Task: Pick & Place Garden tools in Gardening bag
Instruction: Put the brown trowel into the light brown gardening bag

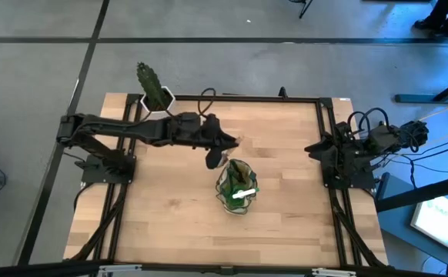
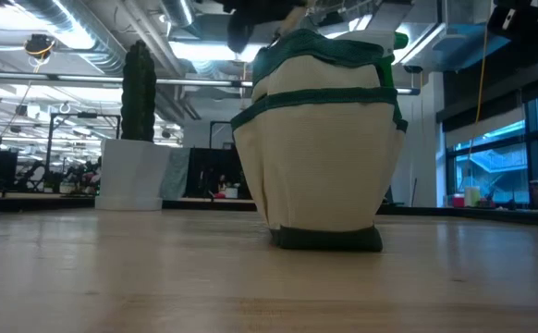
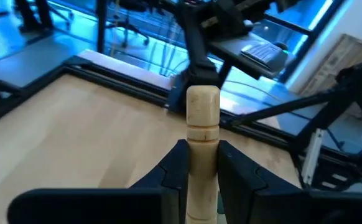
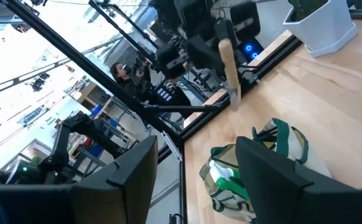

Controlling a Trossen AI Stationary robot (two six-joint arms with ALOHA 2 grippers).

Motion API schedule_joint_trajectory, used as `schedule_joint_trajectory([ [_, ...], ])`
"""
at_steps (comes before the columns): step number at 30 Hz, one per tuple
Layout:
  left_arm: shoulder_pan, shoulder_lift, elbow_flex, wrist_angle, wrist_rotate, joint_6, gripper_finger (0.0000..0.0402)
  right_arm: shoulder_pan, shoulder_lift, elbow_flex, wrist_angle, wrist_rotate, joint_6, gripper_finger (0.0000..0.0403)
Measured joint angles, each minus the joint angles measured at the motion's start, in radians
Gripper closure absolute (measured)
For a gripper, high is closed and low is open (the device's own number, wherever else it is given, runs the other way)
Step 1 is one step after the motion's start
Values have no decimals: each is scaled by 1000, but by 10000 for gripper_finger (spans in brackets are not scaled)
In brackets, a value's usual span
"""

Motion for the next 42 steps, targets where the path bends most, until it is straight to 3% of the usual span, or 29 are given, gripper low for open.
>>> schedule_joint_trajectory([
  [4,-26,52,0,96,4,-16,347,0,0,0,1,0,0,183],
  [8,-65,117,0,291,24,-52,347,0,0,0,1,-6,0,183],
  [13,-106,196,0,472,-31,-61,347,0,0,0,1,-39,1,183],
  [18,-136,271,-1,477,-180,6,347,0,0,0,0,-92,0,182],
  [22,-151,341,-1,588,-285,-3,348,0,0,0,0,-92,0,182],
  [29,-208,430,-1,664,-563,-41,348,0,0,0,0,-89,0,182],
  [35,-276,428,-1,661,-853,25,348,0,0,0,0,-89,0,182],
  [42,-317,428,-1,563,-968,-86,348,0,0,0,0,-89,-36,182],
])
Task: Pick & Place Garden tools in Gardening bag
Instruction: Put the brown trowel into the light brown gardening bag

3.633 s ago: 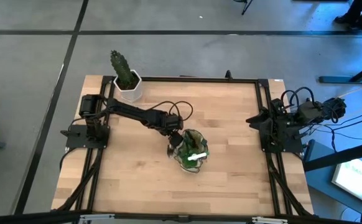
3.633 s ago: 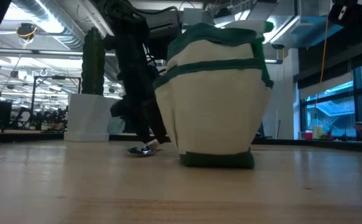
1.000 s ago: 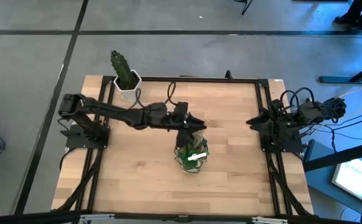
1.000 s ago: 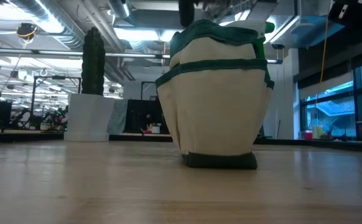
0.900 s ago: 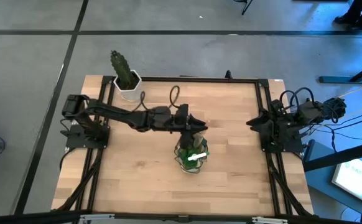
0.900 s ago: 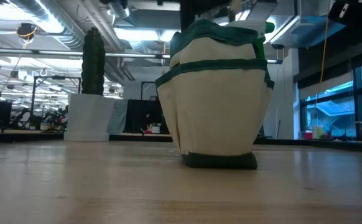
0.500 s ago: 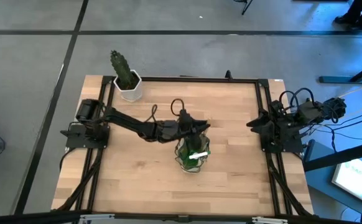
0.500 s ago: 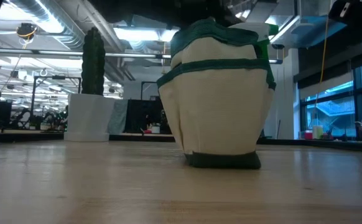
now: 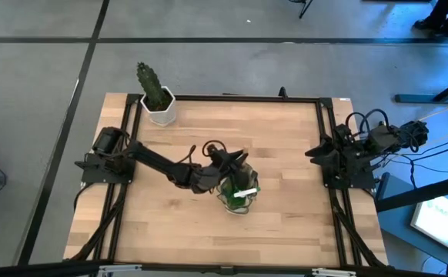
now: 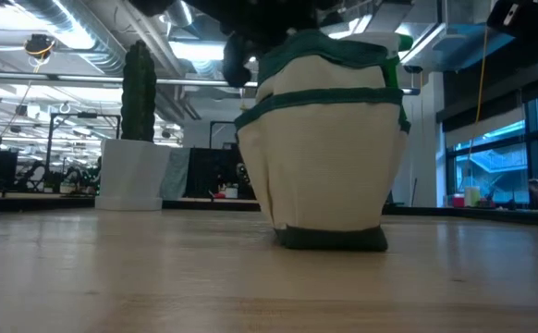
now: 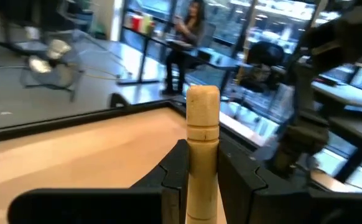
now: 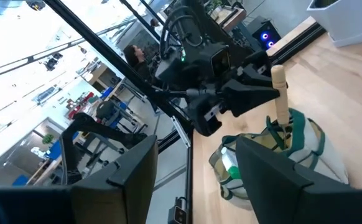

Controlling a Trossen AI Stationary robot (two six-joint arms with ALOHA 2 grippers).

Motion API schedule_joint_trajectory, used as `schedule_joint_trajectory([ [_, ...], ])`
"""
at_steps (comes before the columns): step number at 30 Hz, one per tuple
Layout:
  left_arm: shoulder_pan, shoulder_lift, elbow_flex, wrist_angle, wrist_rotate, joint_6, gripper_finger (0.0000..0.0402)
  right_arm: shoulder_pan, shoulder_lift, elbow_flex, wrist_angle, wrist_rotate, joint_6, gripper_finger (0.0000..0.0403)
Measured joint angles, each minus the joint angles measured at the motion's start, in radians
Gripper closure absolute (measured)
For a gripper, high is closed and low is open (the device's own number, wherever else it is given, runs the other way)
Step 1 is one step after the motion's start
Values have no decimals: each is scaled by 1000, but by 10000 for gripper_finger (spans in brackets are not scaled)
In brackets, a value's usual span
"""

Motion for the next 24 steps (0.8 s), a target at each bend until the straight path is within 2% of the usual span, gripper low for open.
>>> schedule_joint_trajectory([
  [4,-19,0,0,-36,-83,10,348,0,0,0,0,0,-6,182],
  [11,-21,0,0,-68,-64,15,348,0,0,0,0,0,-6,182],
  [15,-20,0,0,-76,28,11,346,0,0,0,0,0,-6,182],
  [19,-5,0,0,-76,149,-20,325,0,0,0,0,0,-6,182],
  [24,-8,0,0,-49,129,-14,292,0,0,0,0,0,-6,183],
])
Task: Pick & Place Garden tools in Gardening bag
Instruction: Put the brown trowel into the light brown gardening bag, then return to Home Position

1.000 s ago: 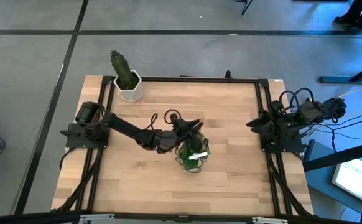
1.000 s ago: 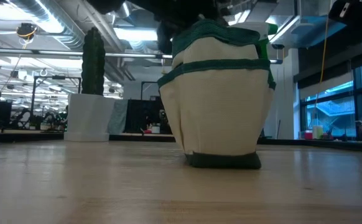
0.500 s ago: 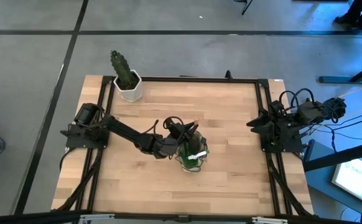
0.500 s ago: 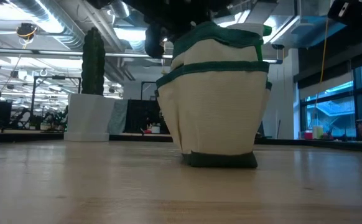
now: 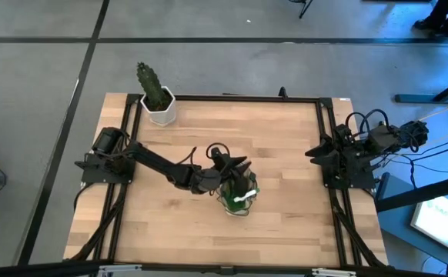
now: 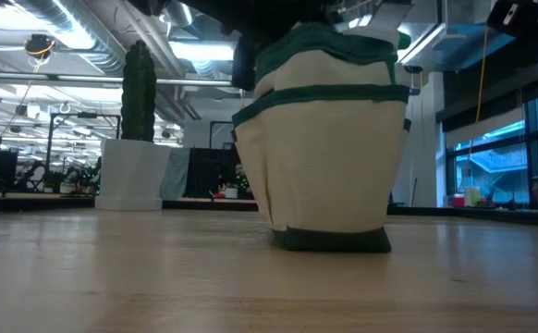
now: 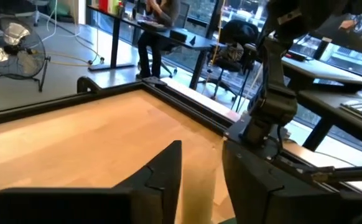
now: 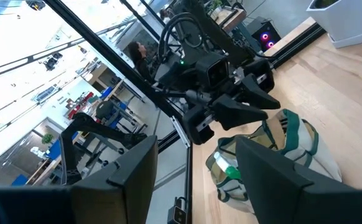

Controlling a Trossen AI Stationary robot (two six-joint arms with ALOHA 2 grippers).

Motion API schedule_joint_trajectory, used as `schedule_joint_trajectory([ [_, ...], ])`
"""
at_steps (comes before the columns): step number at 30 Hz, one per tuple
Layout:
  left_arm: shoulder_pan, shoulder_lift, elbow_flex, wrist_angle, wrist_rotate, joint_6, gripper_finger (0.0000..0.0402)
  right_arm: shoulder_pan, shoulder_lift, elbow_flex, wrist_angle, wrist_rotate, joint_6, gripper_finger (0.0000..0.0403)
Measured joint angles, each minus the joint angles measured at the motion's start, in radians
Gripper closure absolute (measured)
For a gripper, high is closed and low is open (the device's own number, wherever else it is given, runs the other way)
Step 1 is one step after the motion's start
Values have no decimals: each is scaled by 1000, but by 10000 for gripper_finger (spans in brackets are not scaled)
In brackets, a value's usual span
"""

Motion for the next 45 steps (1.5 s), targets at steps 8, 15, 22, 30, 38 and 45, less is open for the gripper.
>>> schedule_joint_trajectory([
  [8,-6,0,0,32,0,6,241,0,0,0,0,0,0,183],
  [15,-40,-2,0,356,-8,107,214,0,0,0,0,0,0,183],
  [22,-71,-54,1,414,11,47,220,0,0,0,1,-1,0,183],
  [30,-67,-82,1,416,332,-94,232,0,0,0,0,-1,-3,183],
  [38,-29,-96,1,419,397,-229,244,0,0,0,1,3,-110,198],
  [45,41,-143,1,413,471,-216,258,0,0,18,25,60,-187,297],
])
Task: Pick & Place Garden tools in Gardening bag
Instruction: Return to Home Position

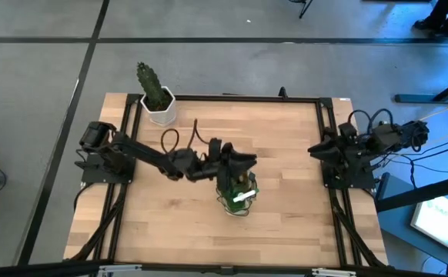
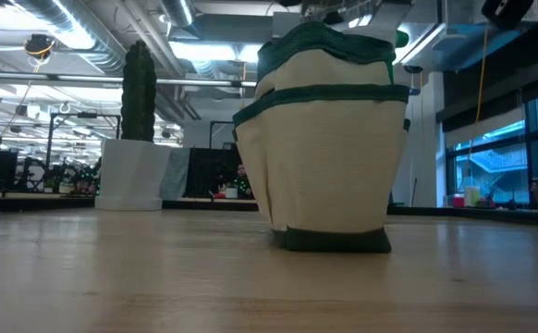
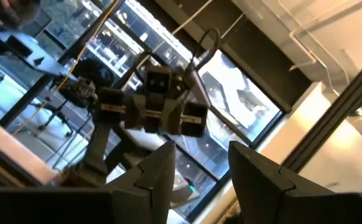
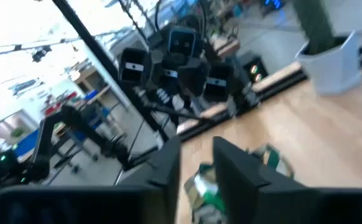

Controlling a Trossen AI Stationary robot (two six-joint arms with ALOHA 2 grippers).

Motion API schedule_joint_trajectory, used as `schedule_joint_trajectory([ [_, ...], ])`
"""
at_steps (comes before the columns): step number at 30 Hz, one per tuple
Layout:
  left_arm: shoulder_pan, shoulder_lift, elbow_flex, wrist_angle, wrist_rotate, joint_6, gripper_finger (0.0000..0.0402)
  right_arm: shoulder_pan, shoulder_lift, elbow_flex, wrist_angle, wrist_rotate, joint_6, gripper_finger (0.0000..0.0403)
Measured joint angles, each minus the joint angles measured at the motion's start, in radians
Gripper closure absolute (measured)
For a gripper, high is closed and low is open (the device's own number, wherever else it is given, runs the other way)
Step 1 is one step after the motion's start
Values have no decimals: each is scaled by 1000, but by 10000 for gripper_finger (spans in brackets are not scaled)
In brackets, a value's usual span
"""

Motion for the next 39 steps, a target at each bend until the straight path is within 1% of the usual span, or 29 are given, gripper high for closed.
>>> schedule_joint_trajectory([
  [4,66,-19,0,0,78,-32,264,0,0,39,1,69,-61,364],
  [7,111,-20,0,-1,137,-62,269,0,0,71,7,80,-160,392],
  [9,138,-20,0,-1,171,-95,272,0,0,93,8,79,-195,397],
  [12,172,-20,0,-5,238,-130,275,0,0,117,6,49,-171,398],
  [18,222,-19,0,-6,384,-173,280,0,8,124,-7,-120,-185,399],
  [20,233,-19,0,-6,430,-176,282,0,32,124,-33,-153,-191,399],
  [22,239,-19,0,-19,452,-183,283,4,62,123,-42,-159,-193,399],
  [25,245,-18,0,-28,461,-211,284,18,105,123,-33,-161,-223,399],
  [29,252,-18,0,-34,454,-216,284,30,135,123,28,-162,-350,400],
  [33,266,-18,0,-76,387,-217,284,30,147,123,78,-158,-507,400],
  [39,285,-18,0,-74,299,-228,286,26,150,123,164,-158,-543,400],
])
